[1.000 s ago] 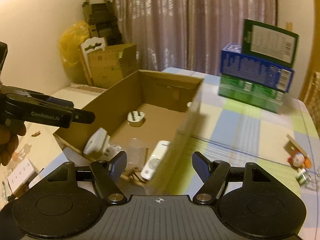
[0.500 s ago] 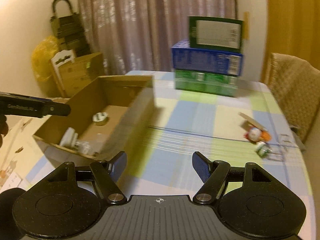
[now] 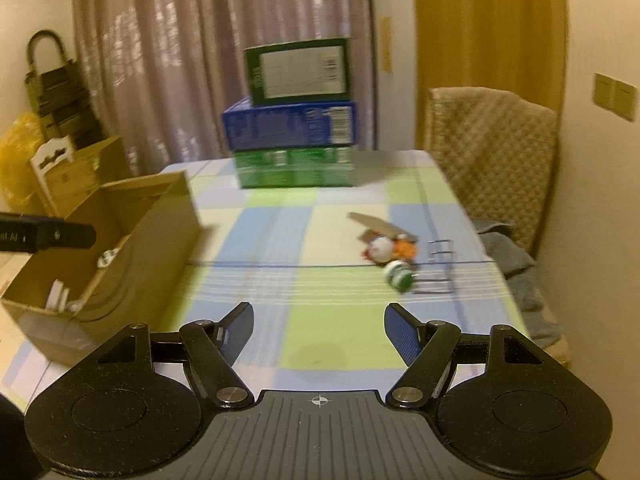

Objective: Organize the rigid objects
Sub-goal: 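Move both open tools back over the remaining table items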

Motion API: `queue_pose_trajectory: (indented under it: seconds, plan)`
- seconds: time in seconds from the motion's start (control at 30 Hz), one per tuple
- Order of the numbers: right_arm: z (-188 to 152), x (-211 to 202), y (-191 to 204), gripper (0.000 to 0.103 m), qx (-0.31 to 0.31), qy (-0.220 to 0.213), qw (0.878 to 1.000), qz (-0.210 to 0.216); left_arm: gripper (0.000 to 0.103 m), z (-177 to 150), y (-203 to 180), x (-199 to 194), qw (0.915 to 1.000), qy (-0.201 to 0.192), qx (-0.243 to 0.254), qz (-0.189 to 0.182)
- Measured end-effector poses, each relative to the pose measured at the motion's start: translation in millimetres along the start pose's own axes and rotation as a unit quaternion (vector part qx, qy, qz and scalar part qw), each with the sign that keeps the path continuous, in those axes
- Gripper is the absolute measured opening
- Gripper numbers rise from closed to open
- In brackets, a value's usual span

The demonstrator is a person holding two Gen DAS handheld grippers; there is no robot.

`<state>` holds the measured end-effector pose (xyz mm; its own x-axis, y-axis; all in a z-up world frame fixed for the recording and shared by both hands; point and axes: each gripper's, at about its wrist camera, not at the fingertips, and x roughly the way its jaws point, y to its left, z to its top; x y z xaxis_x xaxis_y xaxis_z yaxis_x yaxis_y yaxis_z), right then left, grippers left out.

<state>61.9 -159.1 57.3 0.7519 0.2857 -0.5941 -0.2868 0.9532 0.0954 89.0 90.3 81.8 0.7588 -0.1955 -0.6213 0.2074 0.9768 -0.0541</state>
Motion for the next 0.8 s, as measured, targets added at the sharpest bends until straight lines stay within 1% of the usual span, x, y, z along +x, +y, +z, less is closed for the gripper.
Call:
queue_pose_trajectory:
  seconds: [0.23,0.4,0.47,0.6,0.77,0.8]
  plan:
    - [11,-5,-46,0.069,0.013,-0.013,0.999,-0.028,0.067,10,-43,31,0.9997,0.005,0.013,-0.02]
    - [14,4,-79,0.069,0.012,-0.008,0.999,-0.047,0.067,11,-78,67,0.9987,0.008,0.026,-0.042]
    - [14,11,-91,0.069,0.012,-0.003,0.998,-0.056,0.067,10,-92,84,0.998,0.01,0.04,-0.048]
    - [11,30,-111,0.069,0.008,0.006,0.998,-0.065,0.067,4,-119,122,0.9947,0.017,0.083,-0.058]
    - [8,59,-128,0.069,0.0,0.014,0.998,-0.06,0.066,-1,-138,170,0.9889,0.029,0.114,-0.091]
    - [7,64,-131,0.069,-0.001,0.015,0.998,-0.059,0.064,-2,-141,179,0.9875,0.032,0.12,-0.097]
